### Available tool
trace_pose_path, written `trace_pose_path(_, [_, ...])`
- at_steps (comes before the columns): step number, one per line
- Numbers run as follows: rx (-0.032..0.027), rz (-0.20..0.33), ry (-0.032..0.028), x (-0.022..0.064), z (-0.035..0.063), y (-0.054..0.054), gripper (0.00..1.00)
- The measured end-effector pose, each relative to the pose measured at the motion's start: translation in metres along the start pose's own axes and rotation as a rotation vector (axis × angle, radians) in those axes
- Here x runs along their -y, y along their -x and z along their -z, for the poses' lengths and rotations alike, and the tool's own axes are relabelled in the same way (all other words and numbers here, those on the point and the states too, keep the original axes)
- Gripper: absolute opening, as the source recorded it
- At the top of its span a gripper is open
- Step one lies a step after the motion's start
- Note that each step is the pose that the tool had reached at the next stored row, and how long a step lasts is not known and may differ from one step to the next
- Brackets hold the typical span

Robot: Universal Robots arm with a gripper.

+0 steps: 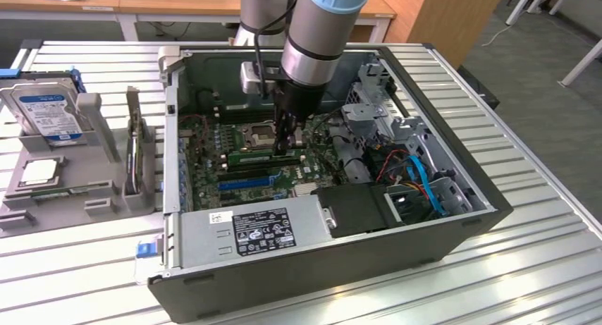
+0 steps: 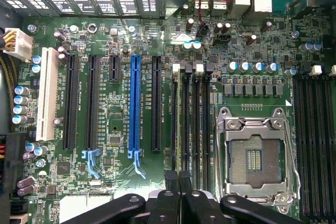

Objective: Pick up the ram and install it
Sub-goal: 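Insert the ram into the slot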

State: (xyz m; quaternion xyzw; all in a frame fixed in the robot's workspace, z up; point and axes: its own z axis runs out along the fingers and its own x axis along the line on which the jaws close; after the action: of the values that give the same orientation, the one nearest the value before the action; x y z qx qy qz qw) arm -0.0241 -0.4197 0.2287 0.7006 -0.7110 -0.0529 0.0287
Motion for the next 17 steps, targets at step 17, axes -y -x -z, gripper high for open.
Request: trace_pose_path(17, [-0.0006, 0.002, 0.0013, -0.0008, 0.0103, 0.0, 0.11])
